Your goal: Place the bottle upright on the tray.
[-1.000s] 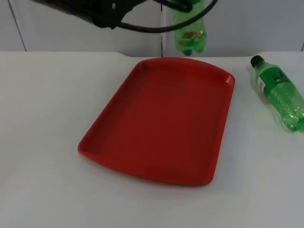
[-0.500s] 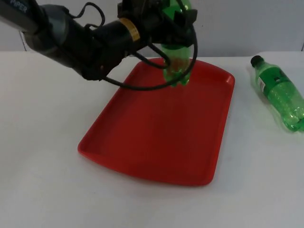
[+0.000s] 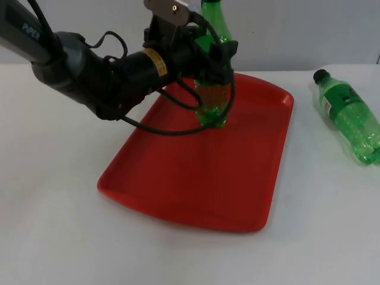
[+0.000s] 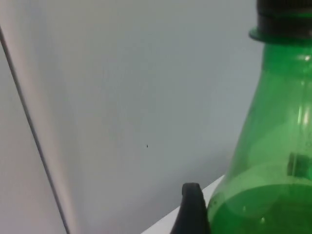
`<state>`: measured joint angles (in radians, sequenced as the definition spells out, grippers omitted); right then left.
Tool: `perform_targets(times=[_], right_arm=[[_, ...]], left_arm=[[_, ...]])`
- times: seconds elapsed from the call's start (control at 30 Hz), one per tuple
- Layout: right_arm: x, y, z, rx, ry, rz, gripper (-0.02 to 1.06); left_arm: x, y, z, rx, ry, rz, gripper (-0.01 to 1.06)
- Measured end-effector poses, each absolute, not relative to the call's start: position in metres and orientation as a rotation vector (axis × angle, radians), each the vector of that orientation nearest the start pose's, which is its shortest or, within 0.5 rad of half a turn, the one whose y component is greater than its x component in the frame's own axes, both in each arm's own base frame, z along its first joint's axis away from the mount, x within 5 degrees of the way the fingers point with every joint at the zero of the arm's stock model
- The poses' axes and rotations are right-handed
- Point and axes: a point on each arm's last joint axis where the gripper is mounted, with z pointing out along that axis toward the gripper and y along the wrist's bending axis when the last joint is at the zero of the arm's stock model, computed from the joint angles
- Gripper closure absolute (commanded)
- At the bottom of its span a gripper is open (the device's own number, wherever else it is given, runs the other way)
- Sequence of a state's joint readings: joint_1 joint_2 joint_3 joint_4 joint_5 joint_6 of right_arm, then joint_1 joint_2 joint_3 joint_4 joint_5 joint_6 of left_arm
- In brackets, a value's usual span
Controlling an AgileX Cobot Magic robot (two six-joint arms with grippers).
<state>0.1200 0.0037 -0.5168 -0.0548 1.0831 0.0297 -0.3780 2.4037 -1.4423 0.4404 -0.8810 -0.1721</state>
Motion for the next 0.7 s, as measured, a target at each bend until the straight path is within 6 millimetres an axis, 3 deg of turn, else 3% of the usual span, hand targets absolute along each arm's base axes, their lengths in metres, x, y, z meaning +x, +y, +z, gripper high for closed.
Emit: perform_targets(times=[0.53,0.63,0.67,0.7], right_arm=[[-0.0067,-0.0052,0.2802,-0.089,2.051,0.027,-0.01],[-0.0067,-0.0052,0.2802,-0.089,2.051,0.027,-0.01],[-0.0067,-0.0052,0.2802,-0.089,2.051,0.027,-0.01],[-0.0067,-0.0052,0.2802,-0.087,2.051,0.028,-0.01]], left_arm=[[0.4514,-0.2128,0.1017,0.675,1.484,-0.465,1.03],[0.4508,-0.2134,0.1016,0.688,1.480,-0.466,0.82],[0.4507,-0.2135,0.1015,0.692,1.478,-0.465,0.82],[0.4506,-0.2137,0.1017,0.695,1.474,-0.465,0.71]])
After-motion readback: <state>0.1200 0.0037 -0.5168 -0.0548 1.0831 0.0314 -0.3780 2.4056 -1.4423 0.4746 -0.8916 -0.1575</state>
